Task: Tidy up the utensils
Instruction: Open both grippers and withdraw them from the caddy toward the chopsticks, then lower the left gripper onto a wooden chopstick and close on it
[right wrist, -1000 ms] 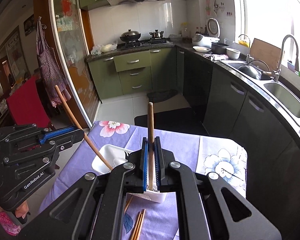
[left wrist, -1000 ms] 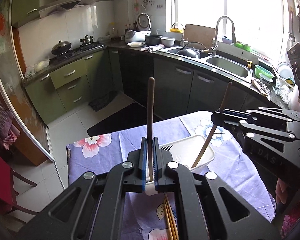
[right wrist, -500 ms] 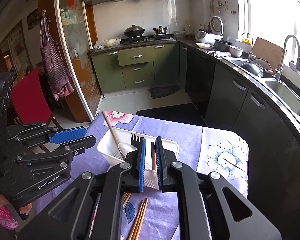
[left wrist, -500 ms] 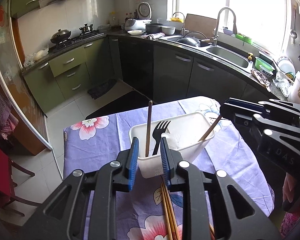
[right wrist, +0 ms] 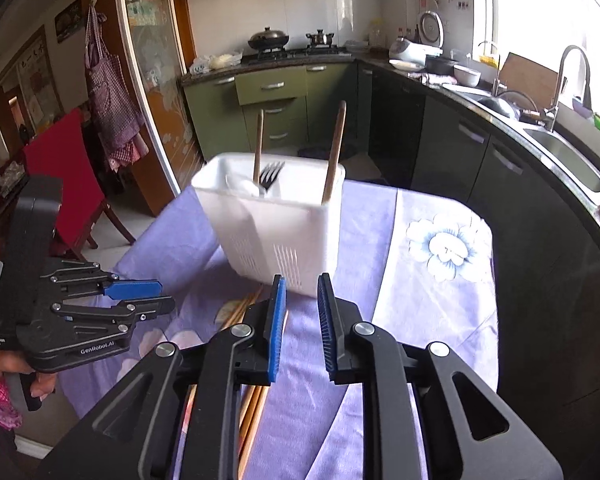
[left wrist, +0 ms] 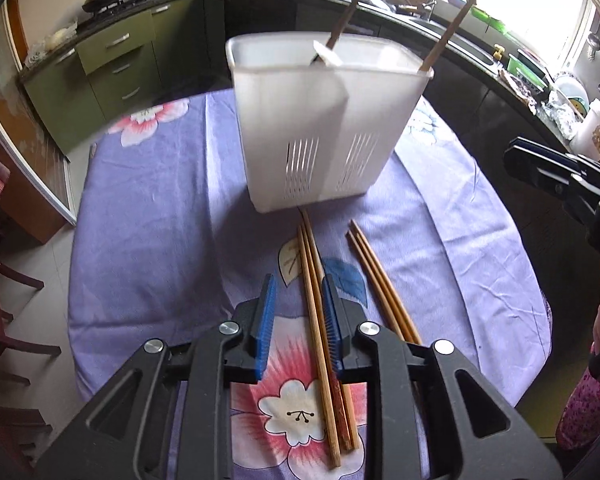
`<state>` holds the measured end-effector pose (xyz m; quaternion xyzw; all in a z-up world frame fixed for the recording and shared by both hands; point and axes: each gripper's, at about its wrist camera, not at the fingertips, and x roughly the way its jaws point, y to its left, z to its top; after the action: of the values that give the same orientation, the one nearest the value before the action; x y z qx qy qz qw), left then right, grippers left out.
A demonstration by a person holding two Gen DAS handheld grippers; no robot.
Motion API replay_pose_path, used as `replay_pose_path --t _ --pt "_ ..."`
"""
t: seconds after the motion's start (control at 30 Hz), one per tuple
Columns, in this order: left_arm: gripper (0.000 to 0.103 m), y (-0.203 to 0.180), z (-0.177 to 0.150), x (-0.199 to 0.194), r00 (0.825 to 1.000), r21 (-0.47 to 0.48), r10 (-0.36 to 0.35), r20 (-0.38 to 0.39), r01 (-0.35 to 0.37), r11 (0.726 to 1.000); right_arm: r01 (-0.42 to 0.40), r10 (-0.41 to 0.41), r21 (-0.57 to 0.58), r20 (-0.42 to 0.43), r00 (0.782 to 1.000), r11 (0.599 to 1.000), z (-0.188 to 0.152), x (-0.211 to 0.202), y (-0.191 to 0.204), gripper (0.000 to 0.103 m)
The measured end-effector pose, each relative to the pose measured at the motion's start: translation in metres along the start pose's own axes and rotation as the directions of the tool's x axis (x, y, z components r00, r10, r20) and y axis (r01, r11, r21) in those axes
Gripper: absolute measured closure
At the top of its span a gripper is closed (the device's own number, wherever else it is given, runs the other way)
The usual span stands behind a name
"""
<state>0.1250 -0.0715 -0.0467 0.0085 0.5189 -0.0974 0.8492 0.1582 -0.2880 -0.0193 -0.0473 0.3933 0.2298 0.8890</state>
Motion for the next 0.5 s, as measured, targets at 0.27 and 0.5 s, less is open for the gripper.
replay_pose_path --t 0.27,0.5 --pt "0.081 -0.005 -0.020 0.034 0.997 -0.016 -0.019 -0.077 0.018 1.000 -0.016 0.019 0.042 -0.080 0.997 0.999 -0.049 0.038 -0.008 0.086" --pt "0.081 -0.012 -0.028 0.049 0.994 -0.010 0.006 -0.111 -0.007 1.000 -0.020 0.024 0.052 -0.084 0.996 0.998 -0.051 0.042 -0.013 0.086"
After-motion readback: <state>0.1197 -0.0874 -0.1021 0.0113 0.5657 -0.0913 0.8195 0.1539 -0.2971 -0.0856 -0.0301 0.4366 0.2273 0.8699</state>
